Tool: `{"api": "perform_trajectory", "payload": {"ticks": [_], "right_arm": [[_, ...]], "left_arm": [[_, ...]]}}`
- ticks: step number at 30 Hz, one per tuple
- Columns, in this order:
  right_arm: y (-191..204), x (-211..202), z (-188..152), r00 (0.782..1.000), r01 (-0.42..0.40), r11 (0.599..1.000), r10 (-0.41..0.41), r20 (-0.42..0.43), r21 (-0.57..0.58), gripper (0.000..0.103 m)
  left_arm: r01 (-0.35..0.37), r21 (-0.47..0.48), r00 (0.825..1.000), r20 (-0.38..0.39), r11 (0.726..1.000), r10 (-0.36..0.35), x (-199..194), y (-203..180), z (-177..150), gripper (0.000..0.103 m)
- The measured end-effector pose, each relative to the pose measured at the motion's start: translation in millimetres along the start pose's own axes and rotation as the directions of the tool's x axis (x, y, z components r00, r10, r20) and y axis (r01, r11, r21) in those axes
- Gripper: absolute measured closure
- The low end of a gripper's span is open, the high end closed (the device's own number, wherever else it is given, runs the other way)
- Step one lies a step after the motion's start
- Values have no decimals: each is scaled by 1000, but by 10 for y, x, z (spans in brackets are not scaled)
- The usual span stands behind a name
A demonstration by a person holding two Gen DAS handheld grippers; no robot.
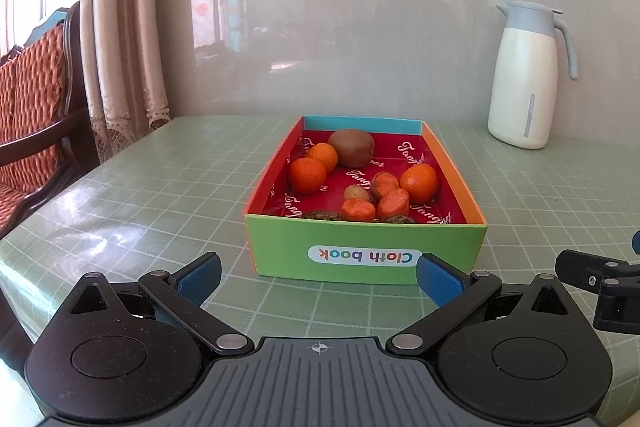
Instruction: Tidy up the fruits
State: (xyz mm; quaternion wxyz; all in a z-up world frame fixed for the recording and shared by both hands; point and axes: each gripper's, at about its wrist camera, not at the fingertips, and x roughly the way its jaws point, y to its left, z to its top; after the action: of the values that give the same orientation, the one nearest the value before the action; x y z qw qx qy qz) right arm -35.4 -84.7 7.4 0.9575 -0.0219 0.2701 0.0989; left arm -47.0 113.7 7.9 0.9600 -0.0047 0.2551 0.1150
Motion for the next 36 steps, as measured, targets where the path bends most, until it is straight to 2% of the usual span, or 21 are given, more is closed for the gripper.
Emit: {"api": "perform_trajectory", "payload": {"ticks": [36], "right_arm": [[79,3,-29,1000,-16,999,16,2,-32,0]], "left_arm": [[-1,-33,1000,-2,999,1,11,56,7,0]]}}
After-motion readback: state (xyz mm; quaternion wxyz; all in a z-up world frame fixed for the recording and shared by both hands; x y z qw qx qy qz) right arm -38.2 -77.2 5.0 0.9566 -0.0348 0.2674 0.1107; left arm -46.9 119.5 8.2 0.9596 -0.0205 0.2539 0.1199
